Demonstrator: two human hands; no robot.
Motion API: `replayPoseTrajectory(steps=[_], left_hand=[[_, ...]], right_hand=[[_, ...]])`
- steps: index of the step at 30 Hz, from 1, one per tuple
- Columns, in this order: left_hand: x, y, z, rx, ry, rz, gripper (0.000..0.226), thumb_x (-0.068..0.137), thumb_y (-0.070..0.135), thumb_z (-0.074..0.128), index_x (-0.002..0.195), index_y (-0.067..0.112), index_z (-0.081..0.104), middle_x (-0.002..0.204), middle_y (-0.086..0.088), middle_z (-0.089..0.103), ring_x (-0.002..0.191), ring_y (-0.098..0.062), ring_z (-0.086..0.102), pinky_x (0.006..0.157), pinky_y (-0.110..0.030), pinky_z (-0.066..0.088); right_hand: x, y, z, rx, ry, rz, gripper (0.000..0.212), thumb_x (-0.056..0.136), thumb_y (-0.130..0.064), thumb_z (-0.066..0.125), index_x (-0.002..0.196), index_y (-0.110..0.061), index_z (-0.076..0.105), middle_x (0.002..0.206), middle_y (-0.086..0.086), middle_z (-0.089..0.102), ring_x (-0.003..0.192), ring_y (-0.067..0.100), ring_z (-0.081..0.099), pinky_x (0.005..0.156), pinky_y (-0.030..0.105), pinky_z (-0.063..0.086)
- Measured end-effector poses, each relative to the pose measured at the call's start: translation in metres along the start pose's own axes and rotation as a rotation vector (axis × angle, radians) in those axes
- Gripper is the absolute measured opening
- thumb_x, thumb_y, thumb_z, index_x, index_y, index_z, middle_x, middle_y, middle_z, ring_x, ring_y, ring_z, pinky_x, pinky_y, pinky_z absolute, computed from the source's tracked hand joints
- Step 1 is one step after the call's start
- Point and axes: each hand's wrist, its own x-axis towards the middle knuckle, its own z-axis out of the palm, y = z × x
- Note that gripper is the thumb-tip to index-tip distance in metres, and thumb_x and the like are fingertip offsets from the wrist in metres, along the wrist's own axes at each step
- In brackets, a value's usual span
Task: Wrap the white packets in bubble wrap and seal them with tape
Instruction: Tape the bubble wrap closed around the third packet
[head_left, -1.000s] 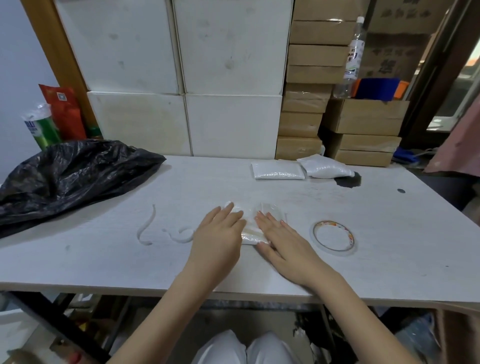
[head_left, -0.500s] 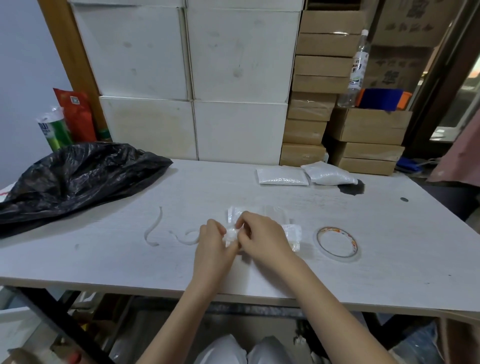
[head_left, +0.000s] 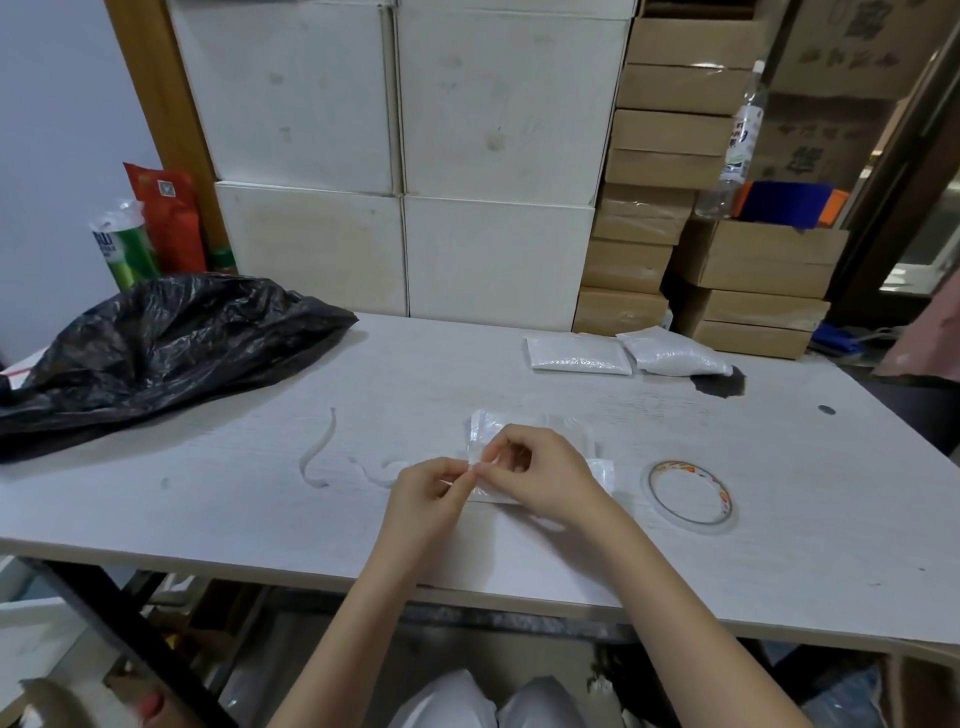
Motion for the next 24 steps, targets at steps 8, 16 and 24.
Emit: replayPoseTrajectory(steps=[8,16,24], left_hand=[[0.002,0.002,0.003,0.348,0.082,0.167,0.013,0.091,0.017,0.057,0.088,0.014,0.07,0.082,0.002,0.06,0.074,-0.016,0.058,0.068,-0.026,0.044],[0.005,0.006,-0.002,0.384,0.061,0.197,0.011,0.087,0.012,0.06,0.082,0.012,0.07,0.08,0.002,0.06,0.074,-0.019,0.062,0.07,-0.035,0.048],[0.004,0.008,0.0,0.131,0.043,-0.008,0.015,0.083,0.011,0.06,0.075,0.016,0.07,0.076,0.005,0.066,0.075,-0.02,0.064,0.069,-0.032,0.048]], right_hand=[[0.005,0.003,-0.002,-0.025,-0.062,-0.03,0.015,0.079,-0.043,0.068,0.069,-0.033,0.062,0.063,-0.015,0.059,0.061,0.004,0.051,0.067,0.027,0.046],[0.005,0.006,-0.004,0.118,-0.079,-0.003,0.016,0.08,-0.028,0.064,0.065,-0.032,0.067,0.057,-0.022,0.061,0.056,0.005,0.048,0.063,0.026,0.042],[0.004,0.0,-0.005,0.163,-0.046,0.072,0.017,0.082,-0.019,0.064,0.065,-0.023,0.066,0.046,-0.023,0.057,0.053,0.004,0.046,0.058,0.021,0.04]])
